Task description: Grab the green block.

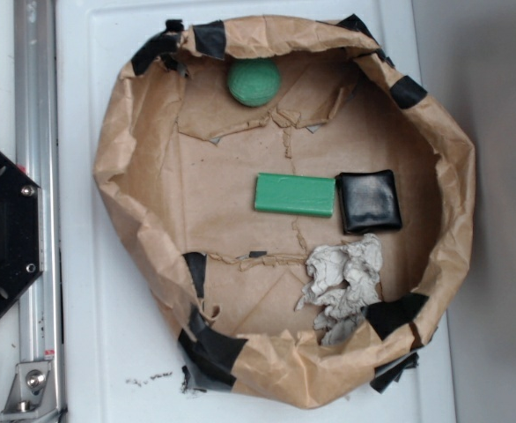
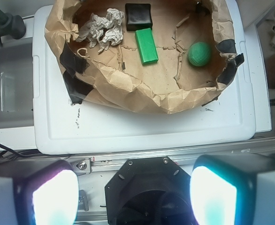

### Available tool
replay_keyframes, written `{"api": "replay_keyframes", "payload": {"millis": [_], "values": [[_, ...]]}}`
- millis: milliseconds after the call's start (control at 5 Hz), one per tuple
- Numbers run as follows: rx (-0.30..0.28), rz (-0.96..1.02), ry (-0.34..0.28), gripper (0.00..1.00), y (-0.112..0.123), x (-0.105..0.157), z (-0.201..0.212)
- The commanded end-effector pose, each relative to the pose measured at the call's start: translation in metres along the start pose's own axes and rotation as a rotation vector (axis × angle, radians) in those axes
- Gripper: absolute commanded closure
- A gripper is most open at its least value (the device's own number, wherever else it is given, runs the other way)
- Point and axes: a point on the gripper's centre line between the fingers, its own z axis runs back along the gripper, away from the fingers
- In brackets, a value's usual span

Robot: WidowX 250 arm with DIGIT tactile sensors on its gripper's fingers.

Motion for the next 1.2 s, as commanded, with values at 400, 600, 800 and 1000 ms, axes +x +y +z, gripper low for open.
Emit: {"api": "replay_keyframes", "payload": {"millis": [400,600,800,1000], "values": [[0.035,-0.018,-0.067,0.0,0.009,0.075,-0.058],[-0.024,-0.078,-0.11,0.0,0.014,0.094,-0.087],[-0.007,-0.051,-0.009,0.0,0.024,0.105,-0.125],[-0.019,-0.147,-0.007,0.0,0.021,0.119,-0.154]]}}
